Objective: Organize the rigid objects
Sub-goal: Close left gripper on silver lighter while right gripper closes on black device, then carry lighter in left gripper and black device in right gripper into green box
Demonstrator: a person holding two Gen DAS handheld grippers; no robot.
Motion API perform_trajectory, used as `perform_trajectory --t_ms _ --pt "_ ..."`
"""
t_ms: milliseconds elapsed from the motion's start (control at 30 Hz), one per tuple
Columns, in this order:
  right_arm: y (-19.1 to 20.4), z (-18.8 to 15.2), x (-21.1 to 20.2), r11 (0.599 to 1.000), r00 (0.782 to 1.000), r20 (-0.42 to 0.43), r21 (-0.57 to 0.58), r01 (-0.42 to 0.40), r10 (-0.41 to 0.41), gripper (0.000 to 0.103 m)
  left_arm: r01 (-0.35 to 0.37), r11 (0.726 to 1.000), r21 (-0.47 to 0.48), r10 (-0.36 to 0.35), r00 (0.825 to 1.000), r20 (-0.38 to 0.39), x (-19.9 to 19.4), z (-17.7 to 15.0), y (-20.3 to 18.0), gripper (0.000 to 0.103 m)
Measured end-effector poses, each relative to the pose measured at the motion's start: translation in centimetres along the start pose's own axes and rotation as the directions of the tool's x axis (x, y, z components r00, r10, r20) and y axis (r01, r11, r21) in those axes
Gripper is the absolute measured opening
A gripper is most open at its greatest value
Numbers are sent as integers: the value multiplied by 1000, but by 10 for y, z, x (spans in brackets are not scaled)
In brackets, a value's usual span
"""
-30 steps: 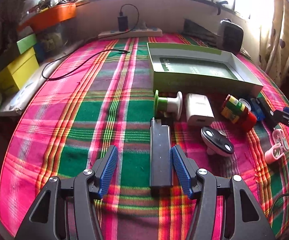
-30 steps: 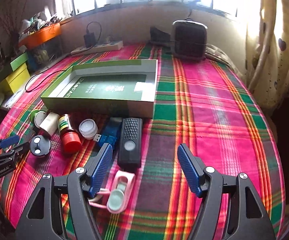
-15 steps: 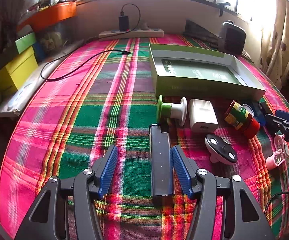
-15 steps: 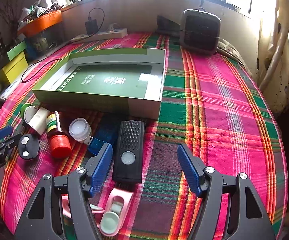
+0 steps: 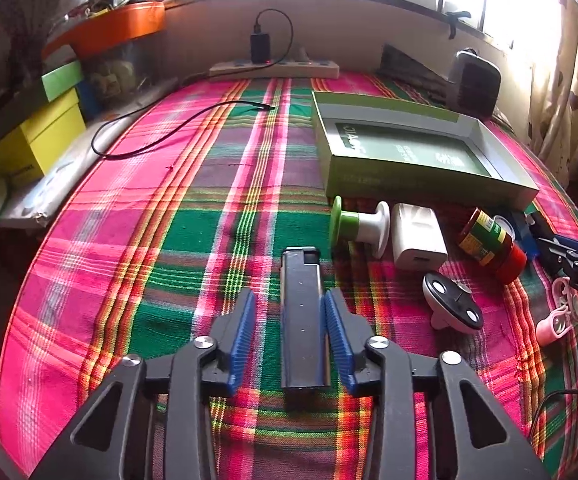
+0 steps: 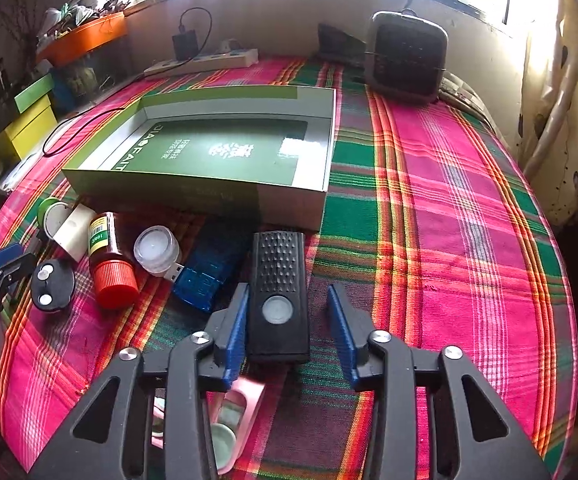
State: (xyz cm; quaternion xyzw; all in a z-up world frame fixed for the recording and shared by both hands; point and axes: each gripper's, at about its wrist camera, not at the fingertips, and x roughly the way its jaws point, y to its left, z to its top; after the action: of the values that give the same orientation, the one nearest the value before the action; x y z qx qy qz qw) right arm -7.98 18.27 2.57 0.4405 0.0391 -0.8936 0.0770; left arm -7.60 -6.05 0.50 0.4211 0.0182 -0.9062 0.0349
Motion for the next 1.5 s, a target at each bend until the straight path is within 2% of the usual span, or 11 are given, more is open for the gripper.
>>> perform_trajectory --t_ms 67,100,167,667,967,1200,1500 --pt "0 0 0 1000 1000 2 -1 3 -3 28 1 1000 -2 -1 1000 0 0 0 0 31" --pt "0 0 0 1000 1000 2 -1 2 -2 28 1 1000 -2 -1 1000 1 0 0 1 26" --pt "0 -1 -1 1000 1000 4 -1 1 -1 28 6 1000 -5 -6 1000 1 0 1 1 22" --pt "0 -2 -2 1000 1000 9 -2 2 -2 28 18 1000 -10 -18 1000 -4 2 4 2 22" --pt "0 -1 -11 1000 999 31 2 -8 8 28 24 1000 0 -24 999 22 -9 9 -1 22" --pt "0 2 -22 1000 998 57 2 -6 5 28 36 999 25 -37 998 50 -21 21 -4 22" --pt "-1 20 -36 1000 996 91 1 -13 13 28 92 994 50 -96 993 67 -25 51 -12 22"
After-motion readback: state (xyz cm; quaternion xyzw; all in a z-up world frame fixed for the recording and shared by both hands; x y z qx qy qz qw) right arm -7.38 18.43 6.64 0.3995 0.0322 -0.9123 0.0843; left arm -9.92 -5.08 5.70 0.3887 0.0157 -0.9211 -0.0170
